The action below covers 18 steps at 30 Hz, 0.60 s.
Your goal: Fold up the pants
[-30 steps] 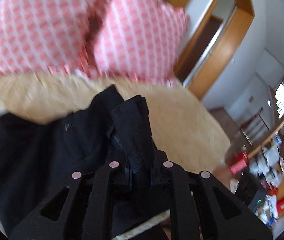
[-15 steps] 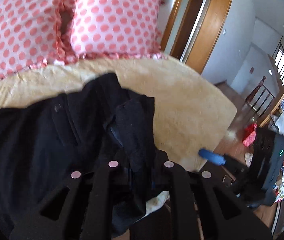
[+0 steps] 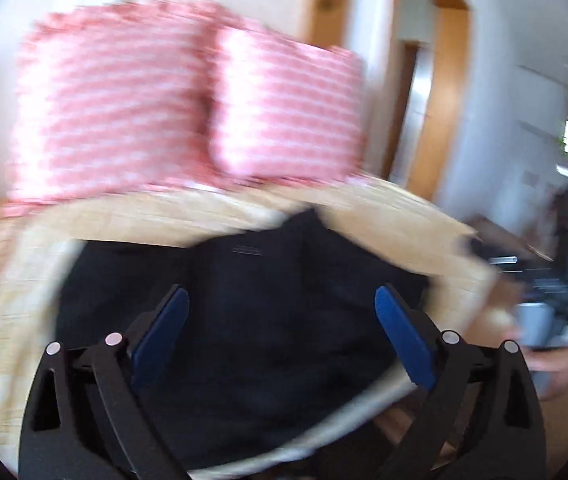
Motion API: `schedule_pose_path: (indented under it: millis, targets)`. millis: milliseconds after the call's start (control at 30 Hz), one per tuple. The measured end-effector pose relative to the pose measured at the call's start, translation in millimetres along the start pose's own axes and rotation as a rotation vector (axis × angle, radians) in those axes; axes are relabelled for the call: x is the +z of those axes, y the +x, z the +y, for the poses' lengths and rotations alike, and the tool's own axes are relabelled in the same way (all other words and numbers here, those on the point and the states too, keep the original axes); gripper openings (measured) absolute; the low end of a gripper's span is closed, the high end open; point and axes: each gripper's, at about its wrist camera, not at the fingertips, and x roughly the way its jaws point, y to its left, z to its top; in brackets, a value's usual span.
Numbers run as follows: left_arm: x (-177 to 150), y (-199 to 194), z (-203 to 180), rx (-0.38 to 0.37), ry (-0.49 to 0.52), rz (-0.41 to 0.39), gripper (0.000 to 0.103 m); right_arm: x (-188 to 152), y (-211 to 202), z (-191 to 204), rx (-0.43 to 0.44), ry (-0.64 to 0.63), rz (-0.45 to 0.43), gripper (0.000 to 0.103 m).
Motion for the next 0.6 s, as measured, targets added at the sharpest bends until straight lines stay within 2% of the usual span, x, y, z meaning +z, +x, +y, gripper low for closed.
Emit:
schedule_pose_path:
  millis: [67,200,300,433,500,600]
  targets:
    - [-3,1,19,0.106,-0.011,0.001,0.095,4,23,35,0.082,-0.1,0.011,0.101]
    - [-13,15,43,0.152,-0.041,0.039,0.095,-3,72,86,0.158,-0.254,0.074,0.101]
    - [-27,23,55,0.158,-0.066,0.086,0.095,-17,104,97,0.091,-0.305,0.156,0.101]
    - [-51,34,70,0.149,-0.116,0.157,0.095,-56,133,74,-0.023,-0.231,0.354,0.101]
    - [-63,31,69,0.136,-0.099,0.154,0.095,-75,123,70,-0.052,-0.253,0.337,0.101]
    - [-74,24,58,0.164,-0.043,0.133,0.095,-90,104,78,-0.105,-0.292,0.302,0.101]
